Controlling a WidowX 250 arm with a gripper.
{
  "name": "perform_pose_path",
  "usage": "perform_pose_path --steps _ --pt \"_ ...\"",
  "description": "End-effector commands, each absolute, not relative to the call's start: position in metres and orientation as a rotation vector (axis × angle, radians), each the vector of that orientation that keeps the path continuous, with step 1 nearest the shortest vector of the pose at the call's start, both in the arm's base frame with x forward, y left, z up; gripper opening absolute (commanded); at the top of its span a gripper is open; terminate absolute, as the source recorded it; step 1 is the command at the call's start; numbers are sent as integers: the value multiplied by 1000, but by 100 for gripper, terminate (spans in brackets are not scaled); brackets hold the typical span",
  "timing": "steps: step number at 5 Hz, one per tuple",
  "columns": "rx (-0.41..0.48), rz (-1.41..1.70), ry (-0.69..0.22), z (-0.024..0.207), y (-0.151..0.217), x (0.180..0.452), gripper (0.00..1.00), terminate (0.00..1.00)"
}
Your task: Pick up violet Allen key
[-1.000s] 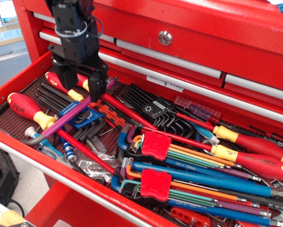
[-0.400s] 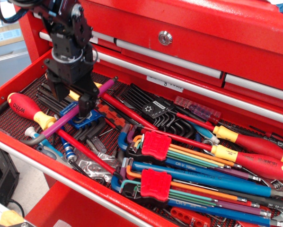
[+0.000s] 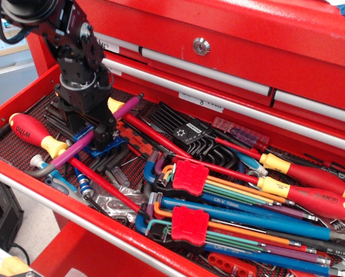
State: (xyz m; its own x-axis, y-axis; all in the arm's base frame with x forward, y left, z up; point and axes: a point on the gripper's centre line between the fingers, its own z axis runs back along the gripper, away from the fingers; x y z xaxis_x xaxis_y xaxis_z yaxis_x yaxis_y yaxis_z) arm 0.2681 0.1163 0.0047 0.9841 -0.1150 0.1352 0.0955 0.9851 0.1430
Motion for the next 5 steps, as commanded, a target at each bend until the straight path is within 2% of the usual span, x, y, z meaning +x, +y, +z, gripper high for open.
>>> perform_pose_path --steps 1,2,3,4,5 --pt "167 -108 -171 12 115 267 0 0" --pt "156 -132 -140 18 114 268 0 0" --pt "175 -135 -97 37 114 266 0 0" --pt "203 -160 -77 60 117 264 0 0" --pt "219 -192 -58 94 121 261 0 0"
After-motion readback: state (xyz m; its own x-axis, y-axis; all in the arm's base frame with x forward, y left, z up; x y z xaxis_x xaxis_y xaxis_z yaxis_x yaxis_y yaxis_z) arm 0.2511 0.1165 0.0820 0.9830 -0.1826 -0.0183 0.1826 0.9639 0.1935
